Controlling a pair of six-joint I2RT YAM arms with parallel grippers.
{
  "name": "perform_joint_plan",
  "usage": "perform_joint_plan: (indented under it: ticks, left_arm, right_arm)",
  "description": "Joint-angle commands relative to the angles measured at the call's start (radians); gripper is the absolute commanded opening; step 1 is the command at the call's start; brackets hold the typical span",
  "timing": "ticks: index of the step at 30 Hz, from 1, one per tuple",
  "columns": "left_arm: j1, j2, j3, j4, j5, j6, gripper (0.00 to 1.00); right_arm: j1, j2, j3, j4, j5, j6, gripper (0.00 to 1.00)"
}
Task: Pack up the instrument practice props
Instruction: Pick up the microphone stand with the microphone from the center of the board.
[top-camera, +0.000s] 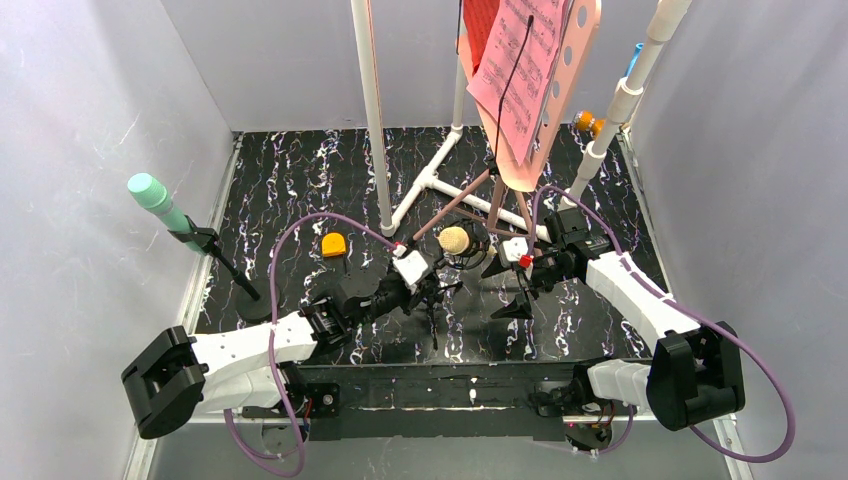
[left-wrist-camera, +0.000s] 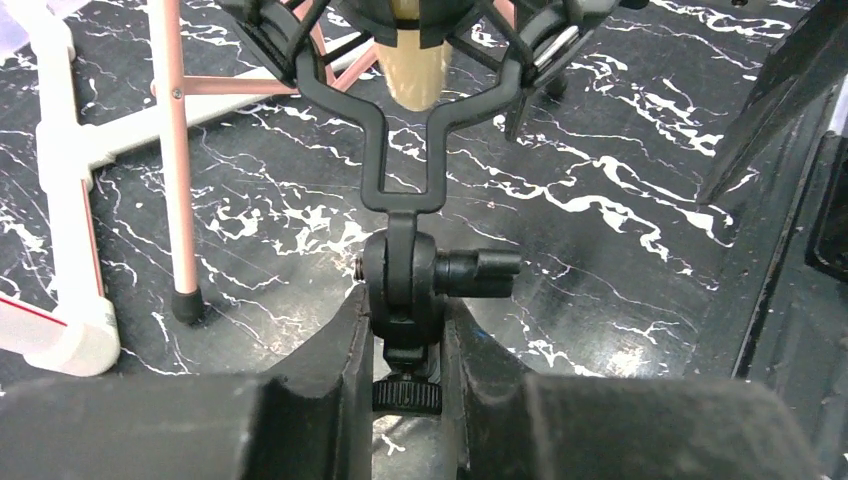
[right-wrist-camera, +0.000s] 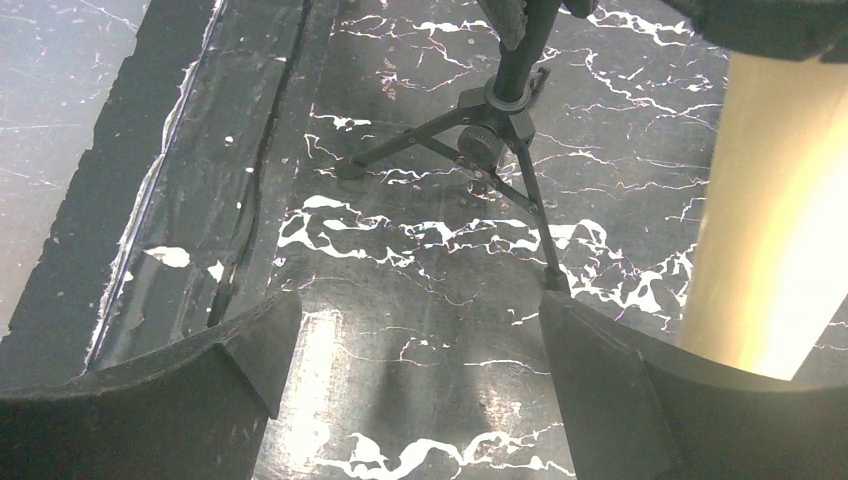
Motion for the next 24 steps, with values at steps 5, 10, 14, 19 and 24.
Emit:
perform_joint_plan:
  ticks: [5, 10, 14, 19, 24]
  left_arm:
    - [0.012, -0.049, 0.012, 0.019, 0.018, -0.028, 0.0]
    - [0.012, -0.15, -0.028, 0.011, -0.016, -0.053, 0.0]
    - [0.012, -0.255, -0.055, -0.031, -0.059, -0.068, 0.0]
    - [0.014, -0.362, -0.04, -0.174, -0.112, -0.063, 0.0]
    - [0.014, -0.453, 0.024, -0.397, -0.202, -0.038, 0.0]
  right_arm:
    - [-0.003, -0.002, -0.01, -0.024, -0.023, -0.018, 0.99]
    - [-0.003, 0.001, -0.009, -0.029, -0.023, -0.023, 0.98]
    - [-0.003, 0.007, -0.008, -0.037, -0.023, -0.03, 0.98]
    - [-0.003, 0.012, -0.005, -0.044, -0.022, -0.039, 0.98]
    - [-0.003, 0.016, -0.004, -0.045, -0.021, -0.044, 0.98]
